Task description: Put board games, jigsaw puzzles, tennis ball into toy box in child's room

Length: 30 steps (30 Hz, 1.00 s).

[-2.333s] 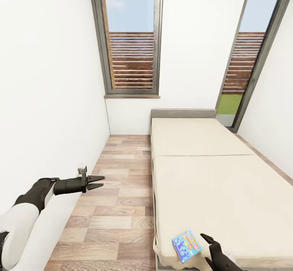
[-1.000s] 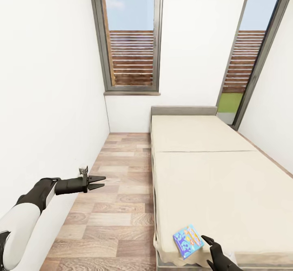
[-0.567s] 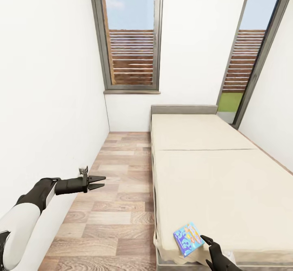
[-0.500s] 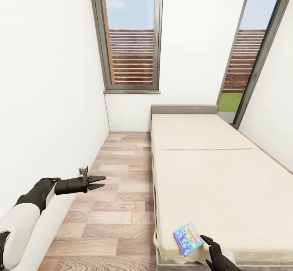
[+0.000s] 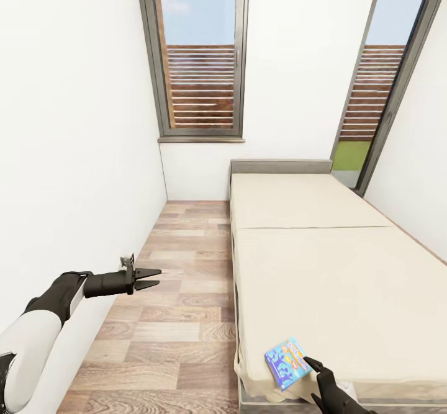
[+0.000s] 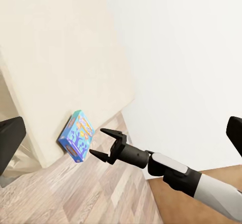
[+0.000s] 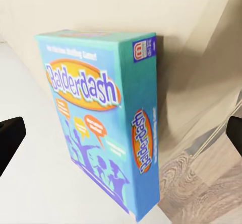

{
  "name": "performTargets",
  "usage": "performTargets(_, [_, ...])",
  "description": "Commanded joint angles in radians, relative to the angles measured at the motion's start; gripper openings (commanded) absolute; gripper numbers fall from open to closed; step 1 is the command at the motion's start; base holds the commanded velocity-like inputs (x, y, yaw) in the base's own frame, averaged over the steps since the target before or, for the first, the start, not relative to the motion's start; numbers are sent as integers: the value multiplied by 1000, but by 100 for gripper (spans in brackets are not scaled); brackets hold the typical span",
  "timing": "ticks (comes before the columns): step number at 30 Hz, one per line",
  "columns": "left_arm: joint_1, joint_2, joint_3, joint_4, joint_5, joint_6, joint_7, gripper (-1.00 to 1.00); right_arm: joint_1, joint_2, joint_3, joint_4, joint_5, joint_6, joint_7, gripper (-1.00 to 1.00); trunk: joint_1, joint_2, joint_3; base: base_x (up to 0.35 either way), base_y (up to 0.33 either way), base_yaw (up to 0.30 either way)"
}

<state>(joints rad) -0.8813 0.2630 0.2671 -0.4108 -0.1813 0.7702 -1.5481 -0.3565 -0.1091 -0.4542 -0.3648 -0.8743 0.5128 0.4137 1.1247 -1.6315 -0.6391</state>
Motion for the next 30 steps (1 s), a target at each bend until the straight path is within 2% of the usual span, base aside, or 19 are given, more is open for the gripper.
performTargets(1, [-1, -1, 6, 0, -10, 11, -7, 100, -1, 1, -6, 0, -3, 10, 2, 100, 0, 0, -1, 0, 0, 0])
performTargets(13, [-1, -1, 6, 0, -9, 11, -9, 100, -15, 13, -2, 0, 4, 27, 31, 100, 0, 0, -1, 0, 0, 0])
performTargets(18, [-1, -1, 6, 0, -9, 11, -8, 100, -20, 16, -1, 0, 6, 31, 52, 100, 19, -35, -17, 0, 0, 0])
performTargets(20, [-1, -1, 6, -1, -9, 11, -8, 100, -20, 17, 1, 0, 6, 31, 57, 100, 19, -35, -17, 0, 0, 0])
performTargets(30, [-1, -1, 6, -1, -10, 11, -9, 100, -22, 17, 33, 0, 8, 32, 64, 100, 19, -35, -17, 0, 0, 0])
